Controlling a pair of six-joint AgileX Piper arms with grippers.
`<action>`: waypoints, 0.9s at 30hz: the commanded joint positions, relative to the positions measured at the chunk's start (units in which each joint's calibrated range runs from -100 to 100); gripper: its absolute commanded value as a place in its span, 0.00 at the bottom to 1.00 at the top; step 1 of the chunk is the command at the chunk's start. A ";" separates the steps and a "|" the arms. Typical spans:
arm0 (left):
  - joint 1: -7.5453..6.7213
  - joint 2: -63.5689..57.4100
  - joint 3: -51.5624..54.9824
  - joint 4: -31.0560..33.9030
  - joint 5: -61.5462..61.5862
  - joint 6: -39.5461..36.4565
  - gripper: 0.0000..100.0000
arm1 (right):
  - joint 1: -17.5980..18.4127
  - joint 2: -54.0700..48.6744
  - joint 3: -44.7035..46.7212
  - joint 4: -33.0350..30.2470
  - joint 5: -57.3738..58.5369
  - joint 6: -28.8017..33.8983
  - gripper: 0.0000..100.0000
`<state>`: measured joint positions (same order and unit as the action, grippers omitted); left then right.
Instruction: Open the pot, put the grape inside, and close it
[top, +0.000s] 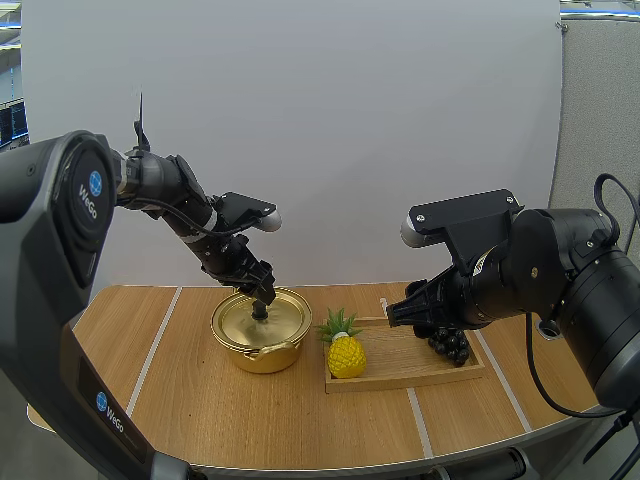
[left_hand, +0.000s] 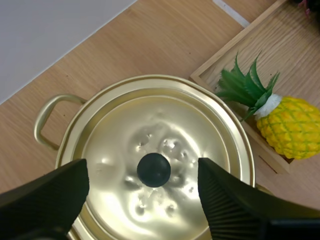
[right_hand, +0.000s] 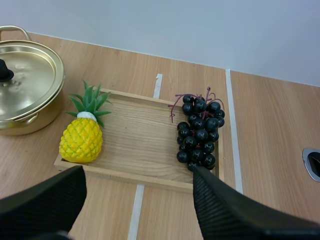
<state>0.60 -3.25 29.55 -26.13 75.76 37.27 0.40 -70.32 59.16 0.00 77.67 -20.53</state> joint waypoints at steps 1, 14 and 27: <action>-2.13 1.33 -0.53 2.46 -4.26 -0.51 1.00 | -0.29 -0.09 -0.63 -0.77 -0.96 -0.43 1.00; -2.85 5.42 -0.53 5.41 -8.64 -1.77 1.00 | -0.29 -0.09 -0.63 -0.77 -0.96 -0.43 1.00; -2.85 7.14 -0.96 5.55 -7.46 -3.03 0.87 | -0.29 -0.09 -0.63 -0.77 -0.96 -0.43 1.00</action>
<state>-2.10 3.81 29.51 -20.73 68.35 35.40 0.40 -70.32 59.16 0.00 77.67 -20.53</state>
